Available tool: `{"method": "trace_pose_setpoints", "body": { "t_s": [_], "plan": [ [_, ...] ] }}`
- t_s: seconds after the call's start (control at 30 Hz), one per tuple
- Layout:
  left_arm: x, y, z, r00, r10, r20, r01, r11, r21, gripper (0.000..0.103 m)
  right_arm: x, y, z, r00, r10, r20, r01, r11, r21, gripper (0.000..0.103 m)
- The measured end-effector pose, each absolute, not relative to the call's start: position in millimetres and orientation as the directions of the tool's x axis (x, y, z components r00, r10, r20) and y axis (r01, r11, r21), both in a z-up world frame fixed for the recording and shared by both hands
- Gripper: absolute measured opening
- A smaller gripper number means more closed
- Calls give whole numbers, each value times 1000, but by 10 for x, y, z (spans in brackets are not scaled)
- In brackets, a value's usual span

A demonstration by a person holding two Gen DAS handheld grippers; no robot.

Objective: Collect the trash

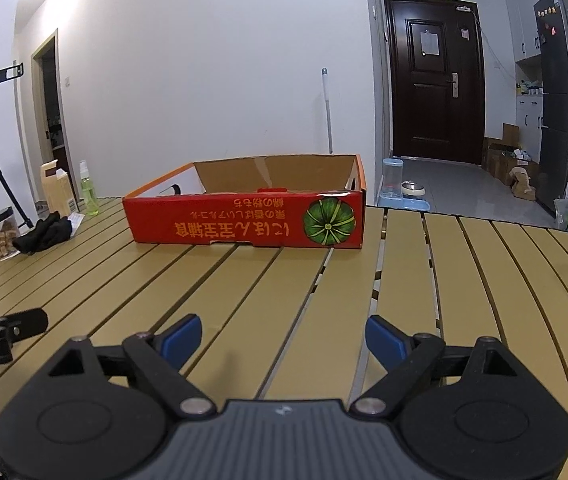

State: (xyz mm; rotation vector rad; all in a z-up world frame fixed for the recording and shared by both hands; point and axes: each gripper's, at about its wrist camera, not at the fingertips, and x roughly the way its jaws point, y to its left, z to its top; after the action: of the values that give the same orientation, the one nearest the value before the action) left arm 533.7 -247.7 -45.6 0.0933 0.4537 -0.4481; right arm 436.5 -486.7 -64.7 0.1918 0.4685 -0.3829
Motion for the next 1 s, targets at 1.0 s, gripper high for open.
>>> {"method": "trace_pose_setpoints", "body": {
  "t_s": [1.0],
  "plan": [
    [493,-266,-35,886,-149,-440,187,981,44,103,225,-2454,-150,886,88,-455,-77,996,43,92]
  ]
}}
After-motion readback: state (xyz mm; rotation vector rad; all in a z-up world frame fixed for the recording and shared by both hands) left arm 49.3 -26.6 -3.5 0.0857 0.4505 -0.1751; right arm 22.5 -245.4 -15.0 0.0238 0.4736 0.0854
